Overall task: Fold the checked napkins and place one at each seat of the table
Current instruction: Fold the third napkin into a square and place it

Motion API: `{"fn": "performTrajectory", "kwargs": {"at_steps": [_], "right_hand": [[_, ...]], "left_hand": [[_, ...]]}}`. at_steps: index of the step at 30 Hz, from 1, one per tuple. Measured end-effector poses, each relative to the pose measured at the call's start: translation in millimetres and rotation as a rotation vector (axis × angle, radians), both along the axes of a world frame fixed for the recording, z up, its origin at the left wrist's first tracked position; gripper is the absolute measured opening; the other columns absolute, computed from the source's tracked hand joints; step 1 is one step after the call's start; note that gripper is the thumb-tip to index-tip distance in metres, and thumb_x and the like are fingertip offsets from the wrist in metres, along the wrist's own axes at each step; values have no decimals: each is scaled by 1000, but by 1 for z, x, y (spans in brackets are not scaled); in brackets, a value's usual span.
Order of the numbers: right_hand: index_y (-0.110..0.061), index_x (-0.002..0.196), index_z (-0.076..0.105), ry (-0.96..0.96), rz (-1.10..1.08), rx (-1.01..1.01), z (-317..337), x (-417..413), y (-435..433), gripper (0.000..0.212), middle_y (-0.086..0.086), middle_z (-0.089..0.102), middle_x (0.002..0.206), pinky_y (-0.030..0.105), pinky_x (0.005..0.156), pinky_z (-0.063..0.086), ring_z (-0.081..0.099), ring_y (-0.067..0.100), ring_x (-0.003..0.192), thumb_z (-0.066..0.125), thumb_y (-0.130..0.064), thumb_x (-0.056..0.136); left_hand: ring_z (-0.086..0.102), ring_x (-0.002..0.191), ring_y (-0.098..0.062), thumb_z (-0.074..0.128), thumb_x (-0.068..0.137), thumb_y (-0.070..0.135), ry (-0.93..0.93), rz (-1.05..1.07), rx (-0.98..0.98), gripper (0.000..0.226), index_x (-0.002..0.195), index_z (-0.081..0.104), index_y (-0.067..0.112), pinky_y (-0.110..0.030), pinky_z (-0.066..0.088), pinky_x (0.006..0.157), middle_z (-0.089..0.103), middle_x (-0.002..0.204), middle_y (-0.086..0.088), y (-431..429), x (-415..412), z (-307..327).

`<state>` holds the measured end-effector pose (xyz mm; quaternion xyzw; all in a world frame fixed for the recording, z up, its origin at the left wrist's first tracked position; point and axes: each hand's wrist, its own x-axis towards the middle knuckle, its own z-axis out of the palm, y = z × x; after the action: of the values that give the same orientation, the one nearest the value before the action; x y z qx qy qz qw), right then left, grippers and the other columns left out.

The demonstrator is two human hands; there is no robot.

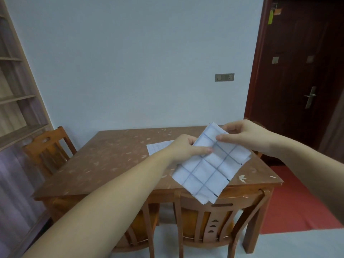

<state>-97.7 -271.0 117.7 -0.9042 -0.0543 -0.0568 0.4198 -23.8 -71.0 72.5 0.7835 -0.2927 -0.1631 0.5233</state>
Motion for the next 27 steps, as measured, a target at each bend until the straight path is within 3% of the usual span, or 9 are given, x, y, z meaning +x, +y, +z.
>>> {"fn": "performTrajectory", "kwargs": {"at_steps": [3, 7, 12, 16, 19, 22, 24, 27], "right_hand": [[-16, 89, 77, 123, 8, -63, -3, -1, -9, 18, 6, 77, 89, 41, 84, 58, 74, 24, 87, 71, -33, 87], [3, 95, 73, 152, 48, 61, -5, 1, -13, 26, 19, 75, 97, 46, 88, 58, 73, 29, 90, 63, -21, 93], [3, 100, 72, 144, 35, 130, -9, 6, -15, 29, 22, 74, 100, 49, 89, 56, 71, 36, 96, 56, -21, 98], [0, 97, 73, 9, -63, 458, -21, 13, -8, 37, 28, 71, 101, 41, 79, 54, 67, 33, 83, 56, -33, 97], [-6, 108, 70, 71, -31, 658, -31, 10, 3, 42, 12, 77, 96, 31, 71, 60, 75, 22, 84, 54, -42, 93], [-8, 114, 67, 153, 35, 601, -43, 8, 8, 43, 9, 75, 109, 40, 87, 58, 72, 25, 101, 64, -37, 82], [-8, 113, 67, 143, 30, 556, -44, 9, 8, 29, 7, 75, 108, 40, 88, 59, 72, 24, 100, 66, -22, 88], [-6, 109, 69, 120, -1, 511, -41, 7, 7, 19, 9, 76, 105, 41, 87, 59, 73, 25, 97, 61, -14, 94]], "left_hand": [[73, 81, -20, 74, 84, 24, 107, 10, -99, 11, 89, 74, 14, -31, 58, 69, 76, 88, -3, 4, 2, 2], [73, 78, -16, 72, 86, 22, 173, -5, -143, 4, 85, 74, 18, -29, 57, 68, 76, 84, -1, 7, 3, -2], [72, 74, -9, 71, 87, 20, 172, -4, -143, 3, 84, 72, 20, -21, 55, 63, 76, 79, 6, 6, 3, -10], [73, 78, -12, 73, 85, 24, 157, 59, -213, 10, 88, 73, 15, -25, 57, 66, 77, 83, 3, 5, 7, -13], [73, 88, -24, 79, 80, 30, 139, 156, -276, 29, 94, 72, 5, -39, 59, 81, 76, 93, -8, 1, 11, -16], [73, 85, -22, 78, 81, 27, 134, 205, -313, 23, 91, 72, 8, -37, 59, 78, 76, 91, -7, -1, 13, -17], [72, 81, -19, 77, 82, 27, 106, 219, -312, 22, 91, 73, 8, -34, 59, 73, 76, 88, -5, -2, 14, -17], [71, 80, -20, 75, 84, 28, 92, 209, -279, 21, 91, 73, 7, -38, 58, 78, 75, 86, -5, 2, 15, -17]]}}
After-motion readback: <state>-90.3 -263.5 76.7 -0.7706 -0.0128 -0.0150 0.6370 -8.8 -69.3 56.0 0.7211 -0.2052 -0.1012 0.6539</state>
